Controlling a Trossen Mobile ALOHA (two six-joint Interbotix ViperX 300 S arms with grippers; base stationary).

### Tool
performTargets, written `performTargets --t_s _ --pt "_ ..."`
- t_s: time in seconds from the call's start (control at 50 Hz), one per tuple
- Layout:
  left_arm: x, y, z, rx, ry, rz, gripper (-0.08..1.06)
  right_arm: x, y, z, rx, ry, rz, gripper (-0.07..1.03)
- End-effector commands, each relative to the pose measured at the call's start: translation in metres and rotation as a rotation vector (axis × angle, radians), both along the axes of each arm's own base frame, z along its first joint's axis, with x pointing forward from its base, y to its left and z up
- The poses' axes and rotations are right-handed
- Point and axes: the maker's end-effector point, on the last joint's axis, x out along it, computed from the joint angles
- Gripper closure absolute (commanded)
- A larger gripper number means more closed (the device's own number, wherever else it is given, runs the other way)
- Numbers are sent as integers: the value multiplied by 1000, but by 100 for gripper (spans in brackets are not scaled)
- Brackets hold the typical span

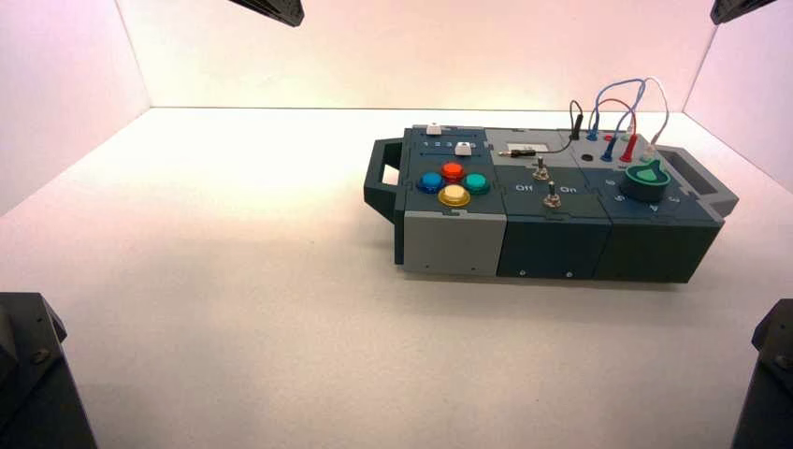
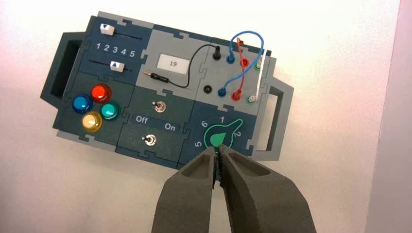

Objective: Push the blue button with the left gripper.

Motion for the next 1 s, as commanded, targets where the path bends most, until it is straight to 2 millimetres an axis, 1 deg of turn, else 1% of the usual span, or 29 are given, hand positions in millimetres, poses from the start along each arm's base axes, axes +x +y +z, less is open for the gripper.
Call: performTargets --t_s 0.02,0.38,0.66,0.9,1.0 --pt "6 -4 13 -25 -28 7 101 3 1 6 3 -21 5 94" --pt "7 -4 14 -27 -31 8 101 4 2 7 2 -25 7 94" --pt "11 -6 7 -1 -12 0 101 5 1 9 0 -30 7 94" --pt "35 -24 1 44 30 -32 101 5 2 11 2 -34 8 94" --pt "43 -35 -7 66 63 -52 101 6 2 11 4 -34 7 94"
